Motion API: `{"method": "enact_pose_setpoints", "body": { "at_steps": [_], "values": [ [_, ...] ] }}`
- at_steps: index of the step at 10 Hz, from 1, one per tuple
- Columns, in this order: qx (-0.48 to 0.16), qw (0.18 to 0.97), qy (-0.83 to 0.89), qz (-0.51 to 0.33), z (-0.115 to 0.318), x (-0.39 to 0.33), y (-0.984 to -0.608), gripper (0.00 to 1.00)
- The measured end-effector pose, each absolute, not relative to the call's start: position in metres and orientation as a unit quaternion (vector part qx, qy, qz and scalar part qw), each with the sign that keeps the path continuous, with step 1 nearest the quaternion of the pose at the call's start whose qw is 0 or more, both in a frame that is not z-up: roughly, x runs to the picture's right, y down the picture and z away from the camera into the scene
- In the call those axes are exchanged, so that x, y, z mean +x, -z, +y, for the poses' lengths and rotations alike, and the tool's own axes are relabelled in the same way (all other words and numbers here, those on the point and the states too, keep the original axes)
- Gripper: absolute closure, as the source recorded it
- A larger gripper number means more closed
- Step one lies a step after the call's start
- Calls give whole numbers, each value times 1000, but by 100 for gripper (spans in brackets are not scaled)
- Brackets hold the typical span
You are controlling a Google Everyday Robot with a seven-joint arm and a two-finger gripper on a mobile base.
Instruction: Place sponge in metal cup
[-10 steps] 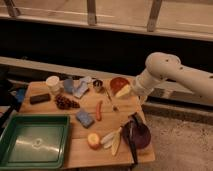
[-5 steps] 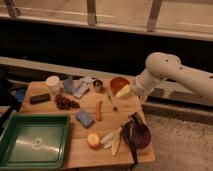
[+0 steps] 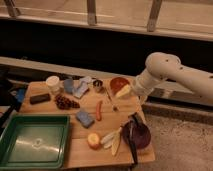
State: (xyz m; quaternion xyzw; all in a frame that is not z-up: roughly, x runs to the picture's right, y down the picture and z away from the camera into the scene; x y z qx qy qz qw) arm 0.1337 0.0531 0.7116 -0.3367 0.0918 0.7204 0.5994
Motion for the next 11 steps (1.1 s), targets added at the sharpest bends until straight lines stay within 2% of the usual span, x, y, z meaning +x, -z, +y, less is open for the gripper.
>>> {"method": "enact_pose_setpoints", "body": {
  "at_steps": [8, 11],
  "values": [
    [-338, 600, -719, 91, 53, 134, -712, 20],
    [-352, 625, -692, 86, 59, 117, -716, 20]
  ]
}}
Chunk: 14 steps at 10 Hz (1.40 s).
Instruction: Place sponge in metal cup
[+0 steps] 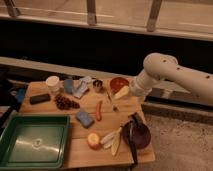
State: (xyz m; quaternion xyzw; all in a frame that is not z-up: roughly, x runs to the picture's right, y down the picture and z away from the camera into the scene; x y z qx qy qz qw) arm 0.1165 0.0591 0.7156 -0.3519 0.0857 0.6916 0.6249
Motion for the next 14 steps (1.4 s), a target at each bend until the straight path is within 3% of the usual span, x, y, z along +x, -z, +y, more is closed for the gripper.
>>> {"method": "enact_pose_setpoints", "body": {
  "at_steps": [5, 10, 14],
  "values": [
    [-375, 665, -640, 82, 73, 64, -728, 20],
    [-399, 706, -583, 43, 79, -43, -737, 20],
    [-398, 709, -581, 42, 80, -47, -736, 20]
  ]
}}
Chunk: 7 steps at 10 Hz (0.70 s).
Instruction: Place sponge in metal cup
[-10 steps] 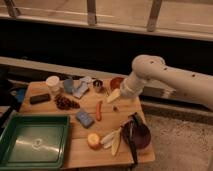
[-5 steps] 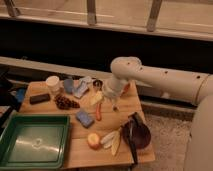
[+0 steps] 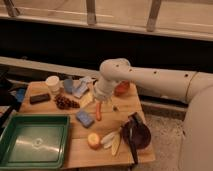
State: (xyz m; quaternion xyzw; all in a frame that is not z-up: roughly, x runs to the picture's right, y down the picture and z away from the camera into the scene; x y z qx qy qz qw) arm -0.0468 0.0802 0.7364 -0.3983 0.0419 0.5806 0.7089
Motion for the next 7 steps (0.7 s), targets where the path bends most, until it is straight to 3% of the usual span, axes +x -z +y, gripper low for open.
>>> {"method": "enact_pose_setpoints", "body": {
  "at_steps": [3, 7],
  "values": [
    [-389, 728, -564, 42, 82, -60, -743, 20],
    [-431, 726, -536, 14, 86, -85, -773, 20]
  ]
}}
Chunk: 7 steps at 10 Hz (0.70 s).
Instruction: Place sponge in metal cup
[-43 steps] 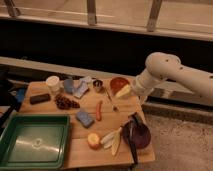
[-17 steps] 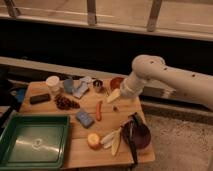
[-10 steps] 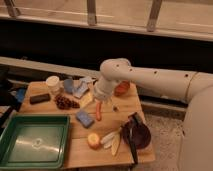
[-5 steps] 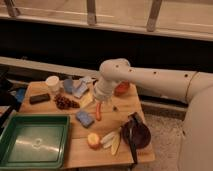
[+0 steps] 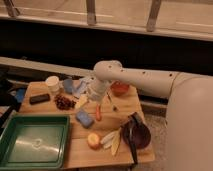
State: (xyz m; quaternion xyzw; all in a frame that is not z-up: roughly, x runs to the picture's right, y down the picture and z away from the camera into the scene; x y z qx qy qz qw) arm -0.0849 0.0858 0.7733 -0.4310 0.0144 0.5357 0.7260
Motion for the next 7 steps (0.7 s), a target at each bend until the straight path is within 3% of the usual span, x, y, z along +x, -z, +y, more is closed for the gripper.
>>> {"method": "enact_pose_setpoints", "body": {
  "at_steps": [2, 7],
  "values": [
    [-449, 727, -519, 12, 95, -98, -793, 20],
    [-472, 725, -502, 4, 102, -111, -801, 20]
  ]
}}
